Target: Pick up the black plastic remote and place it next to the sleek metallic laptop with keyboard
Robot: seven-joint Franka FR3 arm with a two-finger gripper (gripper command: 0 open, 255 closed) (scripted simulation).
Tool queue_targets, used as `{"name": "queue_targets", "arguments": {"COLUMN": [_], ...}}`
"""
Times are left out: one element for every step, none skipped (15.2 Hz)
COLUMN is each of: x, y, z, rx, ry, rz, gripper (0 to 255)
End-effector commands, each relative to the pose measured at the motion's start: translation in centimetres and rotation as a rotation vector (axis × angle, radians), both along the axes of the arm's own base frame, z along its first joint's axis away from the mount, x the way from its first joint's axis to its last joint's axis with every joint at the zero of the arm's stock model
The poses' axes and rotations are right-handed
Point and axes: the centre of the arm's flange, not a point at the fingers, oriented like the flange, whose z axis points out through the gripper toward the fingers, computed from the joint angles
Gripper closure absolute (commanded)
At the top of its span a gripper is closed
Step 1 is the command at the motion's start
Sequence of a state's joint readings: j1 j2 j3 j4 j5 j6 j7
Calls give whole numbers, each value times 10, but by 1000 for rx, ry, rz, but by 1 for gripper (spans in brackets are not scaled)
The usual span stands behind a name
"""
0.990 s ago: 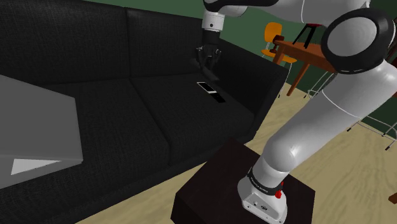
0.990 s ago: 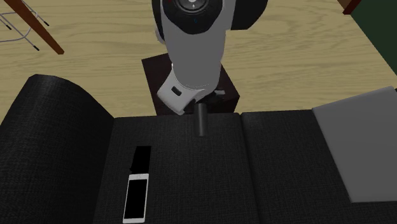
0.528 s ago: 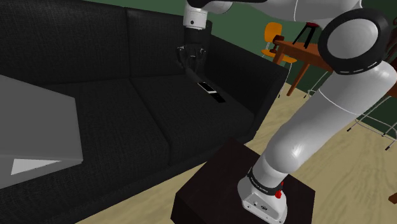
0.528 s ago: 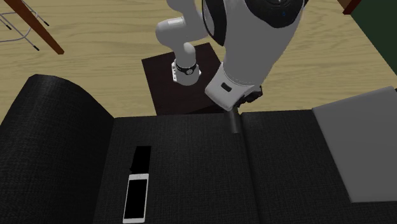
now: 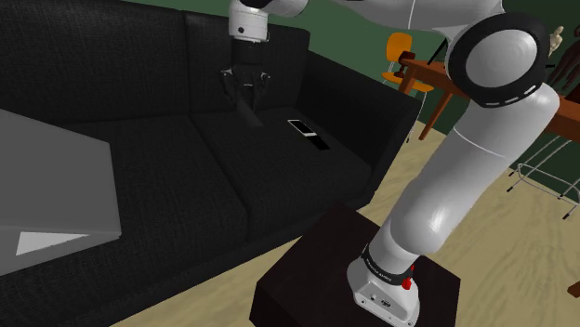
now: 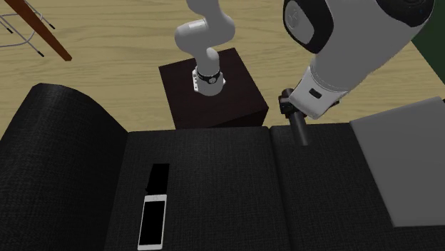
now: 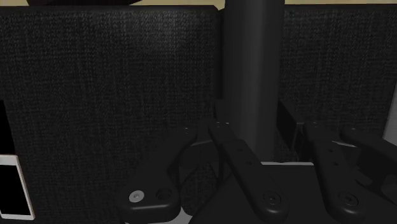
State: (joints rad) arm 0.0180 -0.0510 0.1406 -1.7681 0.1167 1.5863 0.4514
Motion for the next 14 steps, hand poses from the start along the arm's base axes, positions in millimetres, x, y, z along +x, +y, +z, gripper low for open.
{"name": "queue_targets", "arguments": {"x": [7,10,13,16,20,23,26,29,32,35,39,42,45,48], "y": [23,36,49,61,74,87,100,113,126,138,151,164,177,190], "z": [5,5,5,5,5,5,5,5,5,5,5,5,5,5], "rx": [0,0,0,0,0,0,0,0,0,0,0,0,0,0], "ry": [-1,-1,-1,-1,-1,-1,-1,-1,-1,-1,-1,-1,-1,-1], "rz": [-2,-2,-2,-2,-2,-2,-2,-2,-2,-2,-2,-2,-2,-2], "gripper": [255,255,255,255,255,255,255,255,255,255,255,255,255,255]}}
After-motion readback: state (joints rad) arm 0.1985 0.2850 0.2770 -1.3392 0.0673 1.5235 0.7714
